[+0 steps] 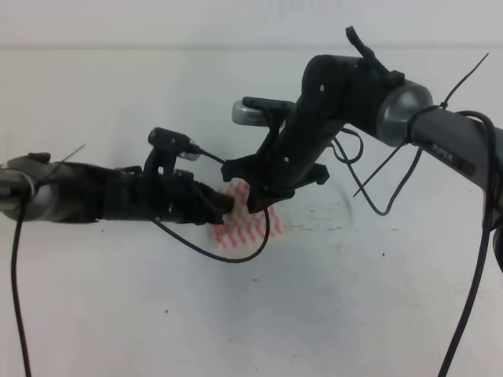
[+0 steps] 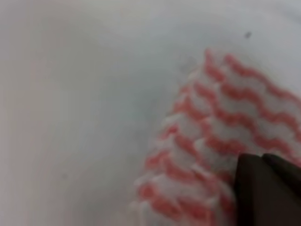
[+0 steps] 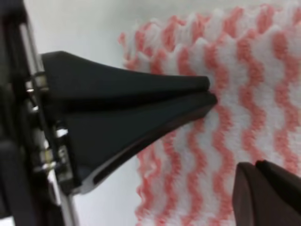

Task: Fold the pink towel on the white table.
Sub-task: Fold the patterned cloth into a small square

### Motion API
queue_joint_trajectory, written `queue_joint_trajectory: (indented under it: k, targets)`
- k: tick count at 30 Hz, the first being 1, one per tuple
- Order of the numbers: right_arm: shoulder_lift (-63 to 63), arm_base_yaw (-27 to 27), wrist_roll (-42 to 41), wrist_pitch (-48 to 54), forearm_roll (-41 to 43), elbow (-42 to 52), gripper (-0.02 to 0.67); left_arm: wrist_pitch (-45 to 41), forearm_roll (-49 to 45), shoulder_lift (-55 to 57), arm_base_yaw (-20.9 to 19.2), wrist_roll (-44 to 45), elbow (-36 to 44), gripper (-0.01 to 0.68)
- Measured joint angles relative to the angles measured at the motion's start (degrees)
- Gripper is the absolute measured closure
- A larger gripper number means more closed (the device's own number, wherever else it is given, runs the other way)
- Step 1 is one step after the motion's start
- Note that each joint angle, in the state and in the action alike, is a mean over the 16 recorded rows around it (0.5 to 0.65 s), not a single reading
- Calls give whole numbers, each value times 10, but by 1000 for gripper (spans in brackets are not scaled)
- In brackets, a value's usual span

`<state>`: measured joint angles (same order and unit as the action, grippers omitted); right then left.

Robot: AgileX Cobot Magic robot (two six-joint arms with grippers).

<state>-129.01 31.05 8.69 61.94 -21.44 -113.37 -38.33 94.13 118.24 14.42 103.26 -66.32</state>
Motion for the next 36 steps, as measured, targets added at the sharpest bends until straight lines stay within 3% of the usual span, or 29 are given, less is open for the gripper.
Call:
queue_joint_trajectory:
  k: [20,36]
  targets:
    - [11,-1,2,1,13,0,665,-16,11,0,-11,15,-22,678]
    - [72,-2,5,-9,66,2,665,13,-84,-98,-39,-84,-9,678]
